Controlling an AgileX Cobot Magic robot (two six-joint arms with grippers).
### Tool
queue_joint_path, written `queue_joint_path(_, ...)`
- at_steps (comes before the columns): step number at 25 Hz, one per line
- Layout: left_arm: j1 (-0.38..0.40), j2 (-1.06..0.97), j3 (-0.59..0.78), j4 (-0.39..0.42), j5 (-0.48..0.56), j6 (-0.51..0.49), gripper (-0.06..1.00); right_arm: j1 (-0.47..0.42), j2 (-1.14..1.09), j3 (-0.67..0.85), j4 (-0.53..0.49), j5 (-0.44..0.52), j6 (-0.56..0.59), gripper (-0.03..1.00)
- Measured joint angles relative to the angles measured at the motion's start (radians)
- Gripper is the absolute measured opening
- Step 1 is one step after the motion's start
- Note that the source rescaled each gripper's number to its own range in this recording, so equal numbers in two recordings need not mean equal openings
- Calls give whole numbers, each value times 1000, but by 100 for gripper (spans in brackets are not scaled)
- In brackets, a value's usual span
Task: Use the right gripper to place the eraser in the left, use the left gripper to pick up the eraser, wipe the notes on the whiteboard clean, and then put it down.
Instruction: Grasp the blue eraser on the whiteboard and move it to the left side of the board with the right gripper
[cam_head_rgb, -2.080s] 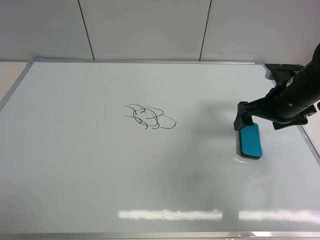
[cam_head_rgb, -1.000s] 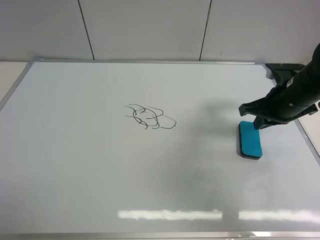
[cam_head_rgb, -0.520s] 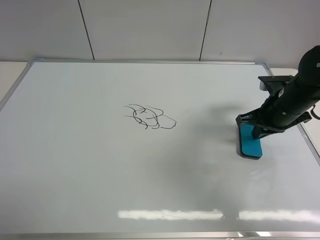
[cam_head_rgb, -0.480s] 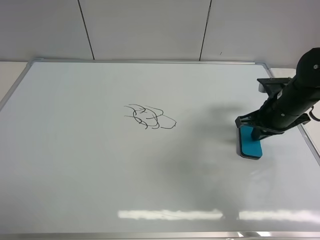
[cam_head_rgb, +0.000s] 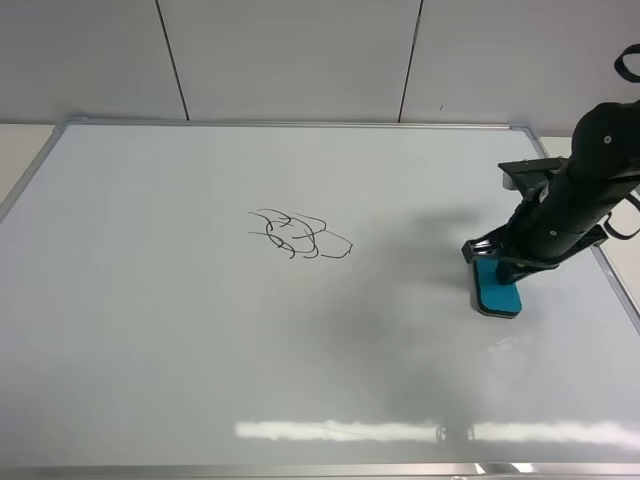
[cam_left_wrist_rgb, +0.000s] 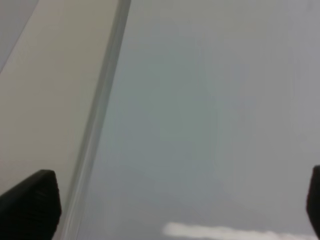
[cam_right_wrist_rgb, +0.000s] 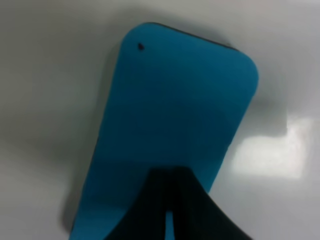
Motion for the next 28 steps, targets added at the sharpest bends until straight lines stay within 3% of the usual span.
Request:
queue_joint_path(8, 0, 0, 0, 0, 0, 0, 100, 233, 13, -2, 9, -129, 47, 0)
queue_joint_path(17, 0, 0, 0, 0, 0, 0, 100, 597, 34, -5, 25, -225, 215, 0)
queue_joint_path(21, 0, 0, 0, 0, 0, 0, 100, 671, 100, -67, 29, -232, 271, 0)
queue_joint_path(28, 0, 0, 0, 0, 0, 0, 100, 739, 271, -318, 37, -201, 360, 0)
